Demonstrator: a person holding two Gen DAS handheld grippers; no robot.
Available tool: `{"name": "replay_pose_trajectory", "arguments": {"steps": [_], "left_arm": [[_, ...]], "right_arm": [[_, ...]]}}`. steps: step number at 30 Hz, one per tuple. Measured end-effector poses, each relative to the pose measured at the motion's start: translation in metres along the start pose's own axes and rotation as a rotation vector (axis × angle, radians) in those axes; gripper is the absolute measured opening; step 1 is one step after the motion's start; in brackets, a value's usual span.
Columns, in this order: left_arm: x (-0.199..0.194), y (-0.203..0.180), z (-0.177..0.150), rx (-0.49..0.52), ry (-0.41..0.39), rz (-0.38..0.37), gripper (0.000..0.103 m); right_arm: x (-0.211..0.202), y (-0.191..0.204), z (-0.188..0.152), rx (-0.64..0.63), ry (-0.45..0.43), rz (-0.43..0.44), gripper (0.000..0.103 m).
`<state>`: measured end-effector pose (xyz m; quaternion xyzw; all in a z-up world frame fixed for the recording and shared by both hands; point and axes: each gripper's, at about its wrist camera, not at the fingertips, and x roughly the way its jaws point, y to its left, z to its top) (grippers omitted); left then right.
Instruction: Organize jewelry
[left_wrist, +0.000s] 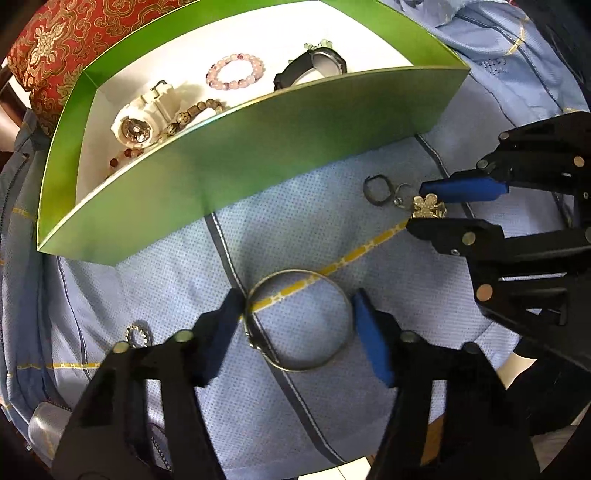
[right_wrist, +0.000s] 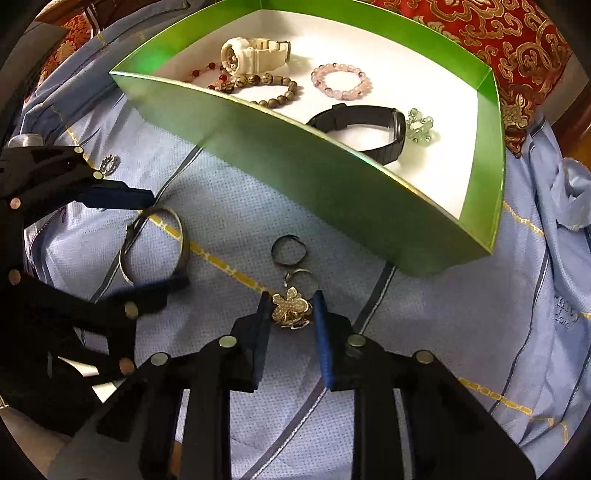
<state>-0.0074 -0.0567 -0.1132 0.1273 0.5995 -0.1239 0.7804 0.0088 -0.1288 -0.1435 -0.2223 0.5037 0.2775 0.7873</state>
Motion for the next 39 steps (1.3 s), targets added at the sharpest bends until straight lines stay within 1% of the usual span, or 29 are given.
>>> {"name": "replay_pose_trajectory", "arguments": {"steps": [2,3,4,7,9,15,17,18,19,20,23,28,39], "left_arm": [[0.001,0.000,0.000,0.006,0.005,0.002,0.064],[0.002,0.002,0.001,0.008,0.011,0.007,0.072],[0.002,0.004,0.001,0.005,0.018,0.014,0.076],[0.004,0.012,-0.001,-0.015,0.027,-0.004,0.079],[0.006,0.014,-0.001,-0.017,0.027,-0.001,0.081],[0.006,0.014,0.000,-0.006,0.023,0.009,0.082],[0.005,0.012,-0.001,-0.004,0.021,-0.006,0.075],[0.003,0.008,-0.002,-0.003,0.019,-0.019,0.069],[0.000,0.001,-0.004,0.000,0.016,-0.015,0.064],[-0.001,0.000,-0.004,0.005,0.013,-0.016,0.061],[-0.004,-0.004,-0.004,0.012,0.007,-0.005,0.061],[-0.008,-0.001,-0.004,0.000,0.004,0.014,0.061],[-0.017,0.008,-0.002,-0.021,-0.004,0.033,0.061]], "right_arm": [[-0.001,0.002,-0.003,-0.002,0.001,0.001,0.024],[-0.001,0.002,-0.003,-0.001,0.001,0.001,0.024],[-0.003,0.000,-0.003,0.002,0.002,0.002,0.024],[-0.005,-0.004,-0.003,0.021,0.004,0.004,0.024],[-0.007,-0.015,-0.002,0.032,0.011,0.008,0.024],[-0.006,-0.026,0.004,0.039,0.016,0.013,0.025],[-0.003,-0.026,0.003,0.036,0.014,0.011,0.025],[0.000,-0.023,0.001,0.033,0.012,0.007,0.025],[0.001,-0.023,0.001,0.026,0.010,0.003,0.025],[0.003,-0.016,-0.002,0.024,0.009,0.001,0.025],[0.001,-0.009,-0.005,0.014,0.008,0.007,0.023],[-0.005,-0.012,-0.005,0.019,-0.010,0.014,0.023],[-0.016,-0.021,-0.013,0.051,-0.018,-0.016,0.023]]}}
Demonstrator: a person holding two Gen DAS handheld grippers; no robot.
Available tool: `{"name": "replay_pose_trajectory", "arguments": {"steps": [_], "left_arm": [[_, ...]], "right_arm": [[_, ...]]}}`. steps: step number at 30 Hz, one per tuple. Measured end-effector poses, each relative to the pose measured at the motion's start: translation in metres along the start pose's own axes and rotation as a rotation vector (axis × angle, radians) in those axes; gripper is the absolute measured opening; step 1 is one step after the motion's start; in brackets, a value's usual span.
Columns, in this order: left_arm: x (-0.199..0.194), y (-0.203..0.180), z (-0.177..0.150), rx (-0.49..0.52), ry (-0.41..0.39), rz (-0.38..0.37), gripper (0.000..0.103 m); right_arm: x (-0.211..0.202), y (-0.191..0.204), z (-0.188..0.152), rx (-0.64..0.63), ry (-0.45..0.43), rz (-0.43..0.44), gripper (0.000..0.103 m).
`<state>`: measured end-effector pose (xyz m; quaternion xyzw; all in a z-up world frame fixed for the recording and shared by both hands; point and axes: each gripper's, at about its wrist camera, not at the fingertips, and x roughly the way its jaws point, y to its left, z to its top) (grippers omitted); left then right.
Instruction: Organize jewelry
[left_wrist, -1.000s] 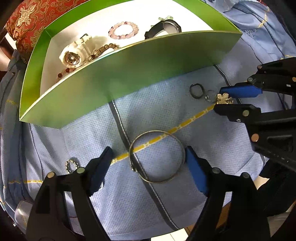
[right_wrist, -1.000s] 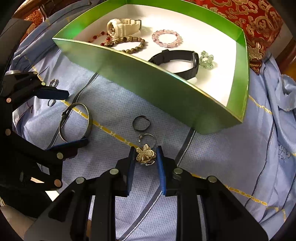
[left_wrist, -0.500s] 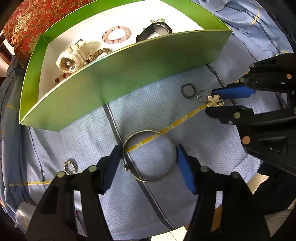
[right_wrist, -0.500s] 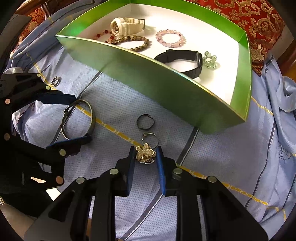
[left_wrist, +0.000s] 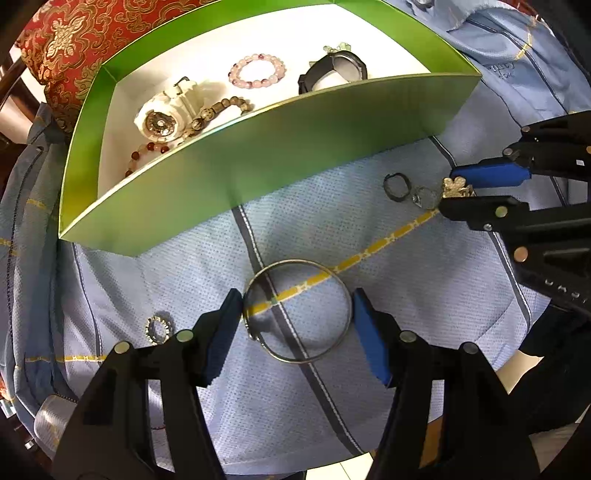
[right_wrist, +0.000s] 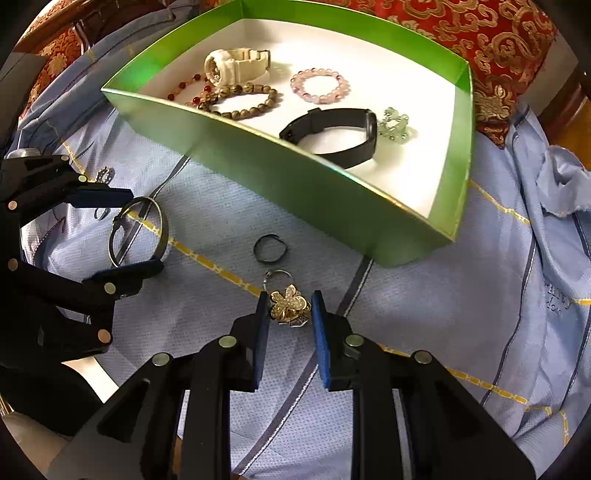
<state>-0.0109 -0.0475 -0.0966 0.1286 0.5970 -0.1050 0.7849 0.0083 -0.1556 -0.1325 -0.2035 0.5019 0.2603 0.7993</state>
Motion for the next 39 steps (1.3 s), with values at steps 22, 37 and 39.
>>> {"name": "replay_pose_trajectory", "arguments": {"steps": [22,37,39], "left_arm": [[0.003,0.003,-0.002,0.000,-0.010,0.016,0.061],[-0.035,0.008,-0.003,-0.010,-0.109,0.038,0.061],[-0.043,0.012,-0.004,-0.025,-0.136,0.043,0.061]], "right_arm": [[0.009,0.006,-0.004,-0.026,0.008,0.008,0.023],[-0.022,0.005,-0.006,-0.032,-0.078,0.059,0.023],[-0.034,0.004,-0.005,-0.024,-0.116,0.067,0.023]]}}
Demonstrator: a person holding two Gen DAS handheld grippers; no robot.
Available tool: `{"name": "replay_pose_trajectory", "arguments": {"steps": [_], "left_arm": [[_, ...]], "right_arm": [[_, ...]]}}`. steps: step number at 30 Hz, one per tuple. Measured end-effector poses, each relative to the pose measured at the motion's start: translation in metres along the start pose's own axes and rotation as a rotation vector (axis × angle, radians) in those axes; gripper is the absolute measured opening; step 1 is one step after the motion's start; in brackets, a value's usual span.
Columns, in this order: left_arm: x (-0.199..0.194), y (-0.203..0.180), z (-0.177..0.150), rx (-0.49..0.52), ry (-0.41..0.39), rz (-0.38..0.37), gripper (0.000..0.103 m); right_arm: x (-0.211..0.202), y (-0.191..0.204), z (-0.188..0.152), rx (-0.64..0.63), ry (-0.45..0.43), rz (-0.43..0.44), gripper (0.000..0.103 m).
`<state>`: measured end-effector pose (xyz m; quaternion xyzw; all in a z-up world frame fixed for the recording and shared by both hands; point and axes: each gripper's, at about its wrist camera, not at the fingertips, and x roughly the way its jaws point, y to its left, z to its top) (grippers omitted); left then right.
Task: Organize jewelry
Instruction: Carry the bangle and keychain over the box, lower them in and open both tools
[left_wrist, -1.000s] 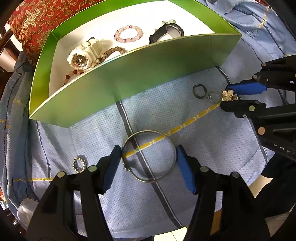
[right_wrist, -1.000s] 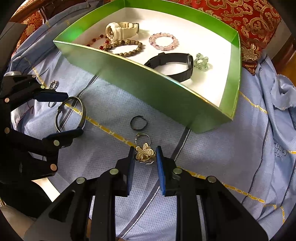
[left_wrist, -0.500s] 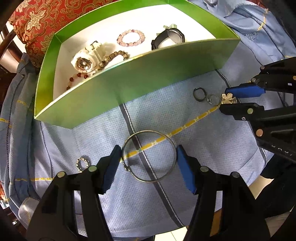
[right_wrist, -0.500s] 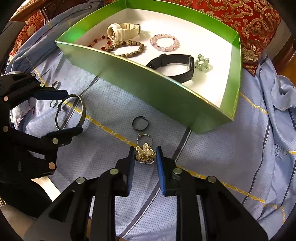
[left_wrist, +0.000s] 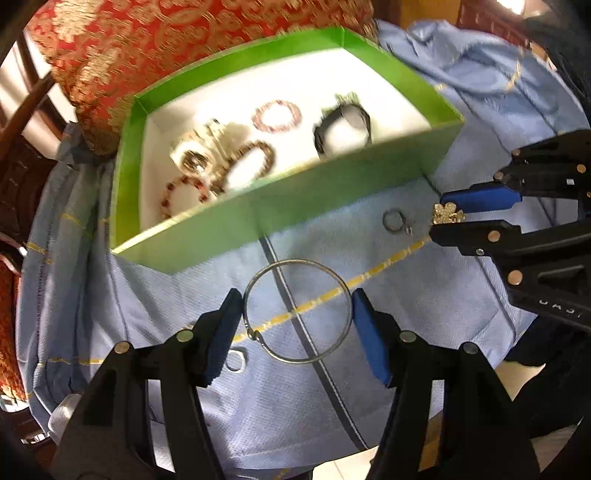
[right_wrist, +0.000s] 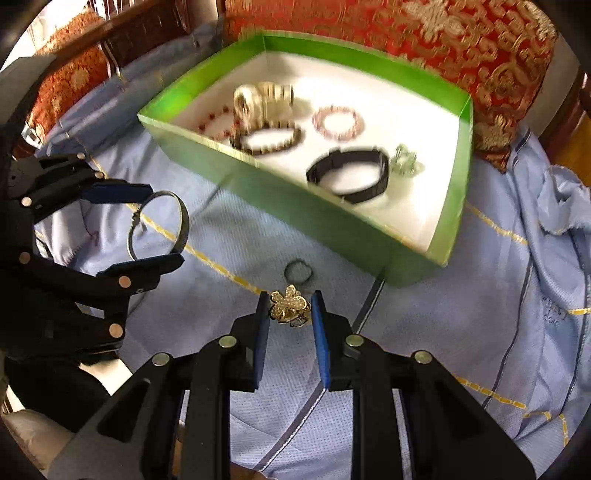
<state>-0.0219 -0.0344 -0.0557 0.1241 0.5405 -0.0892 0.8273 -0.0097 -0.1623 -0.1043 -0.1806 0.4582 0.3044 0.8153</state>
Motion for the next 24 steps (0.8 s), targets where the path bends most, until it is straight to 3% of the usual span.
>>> {"name": "replay_pose_trajectory", "arguments": {"steps": [4,8,12,18,20,22,24], "left_arm": [[-0.030,0.023,0.014,-0.055,-0.108,-0.008,0.061],[-0.045,0.053,0.043,-0.125,-0.175,0.011,0.061],[-0.024,0.072,0.076,-0.177,-0.147,-0.006,0.061],[0.031,0.083,0.108,-0.235,-0.071,-0.041,0.061],[0.042,0.087,0.112,-0.262,-0.056,-0.056,0.061],[0.047,0.092,0.113,-0.291,-0.050,-0.072,0.062],[0.041,0.095,0.111,-0.293,-0.072,-0.087,0.065]], "right_arm": [[-0.034,-0.008,0.015,0.019,-0.128,0.009,0.023],[-0.058,-0.030,0.044,0.073,-0.237,-0.035,0.023],[-0.036,-0.056,0.080,0.164,-0.203,0.034,0.023],[0.016,-0.083,0.108,0.242,-0.151,0.000,0.023],[0.021,-0.089,0.110,0.276,-0.146,0.018,0.029],[0.020,-0.091,0.111,0.291,-0.152,0.012,0.052],[0.004,-0.089,0.107,0.289,-0.189,0.011,0.054]]}}
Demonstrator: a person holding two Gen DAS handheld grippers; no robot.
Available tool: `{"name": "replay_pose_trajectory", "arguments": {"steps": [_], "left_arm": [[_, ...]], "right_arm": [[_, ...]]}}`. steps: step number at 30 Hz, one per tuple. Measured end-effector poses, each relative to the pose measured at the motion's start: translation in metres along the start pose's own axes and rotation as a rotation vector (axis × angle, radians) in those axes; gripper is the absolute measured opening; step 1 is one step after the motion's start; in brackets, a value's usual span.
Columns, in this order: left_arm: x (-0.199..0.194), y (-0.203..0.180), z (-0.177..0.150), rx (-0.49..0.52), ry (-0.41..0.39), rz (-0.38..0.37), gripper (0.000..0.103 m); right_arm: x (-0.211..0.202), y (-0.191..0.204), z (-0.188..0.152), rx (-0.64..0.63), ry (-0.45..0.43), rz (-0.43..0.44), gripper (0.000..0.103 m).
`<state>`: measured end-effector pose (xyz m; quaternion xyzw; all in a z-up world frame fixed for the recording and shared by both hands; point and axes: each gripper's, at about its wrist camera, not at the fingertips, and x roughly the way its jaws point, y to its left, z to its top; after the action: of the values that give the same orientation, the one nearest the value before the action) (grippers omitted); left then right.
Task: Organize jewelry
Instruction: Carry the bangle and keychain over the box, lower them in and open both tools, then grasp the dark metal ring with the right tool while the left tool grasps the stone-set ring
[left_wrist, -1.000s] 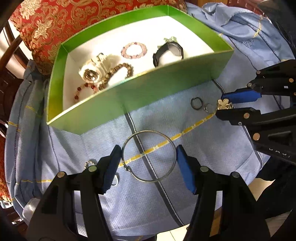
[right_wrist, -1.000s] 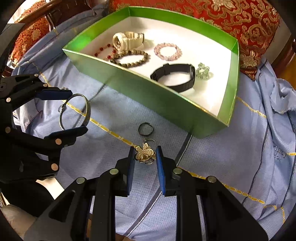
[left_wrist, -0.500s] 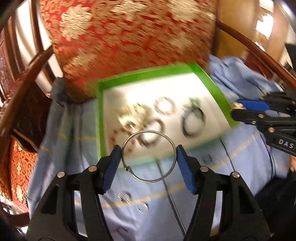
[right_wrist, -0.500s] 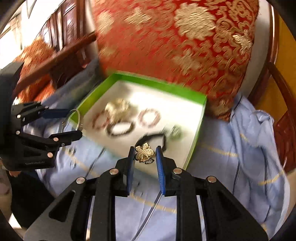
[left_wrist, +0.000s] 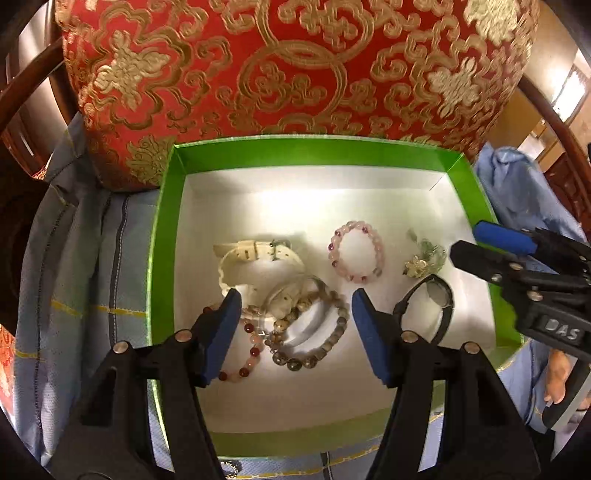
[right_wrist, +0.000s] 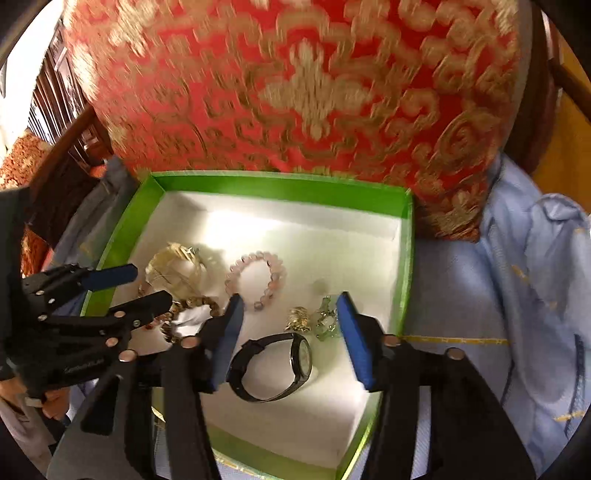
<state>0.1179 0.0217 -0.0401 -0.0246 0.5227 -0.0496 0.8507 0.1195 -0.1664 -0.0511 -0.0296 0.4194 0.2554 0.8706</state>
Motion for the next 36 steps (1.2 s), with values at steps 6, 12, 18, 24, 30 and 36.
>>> {"name": "replay_pose_trajectory", "arguments": {"steps": [6,12,18,24,30,36], "left_arm": [[-0.042,-0.003,-0.025,0.072,-0.058,-0.042,0.072],[-0.081,-0.025,-0.062,0.180,-0.164,0.023,0.073],[-0.097,-0.043,-0.089,0.221,-0.193,0.038,0.076],[-0.096,-0.051,-0.098,0.263,-0.192,0.054,0.079],[-0.081,-0.031,-0.097,0.193,-0.115,0.098,0.082],[-0.053,0.015,-0.104,0.036,0.061,0.157,0.083]], "right_arm": [[-0.048,0.016,-0.025,-0.058,0.023,0.109,0.054],[-0.059,0.048,-0.081,-0.214,0.087,0.117,0.054],[-0.021,0.049,-0.112,-0.236,0.187,0.005,0.054],[0.011,0.039,-0.114,-0.165,0.198,-0.035,0.054],[0.028,0.055,-0.128,-0.249,0.333,0.070,0.056],[0.019,0.050,-0.125,-0.269,0.315,0.050,0.056]]}}
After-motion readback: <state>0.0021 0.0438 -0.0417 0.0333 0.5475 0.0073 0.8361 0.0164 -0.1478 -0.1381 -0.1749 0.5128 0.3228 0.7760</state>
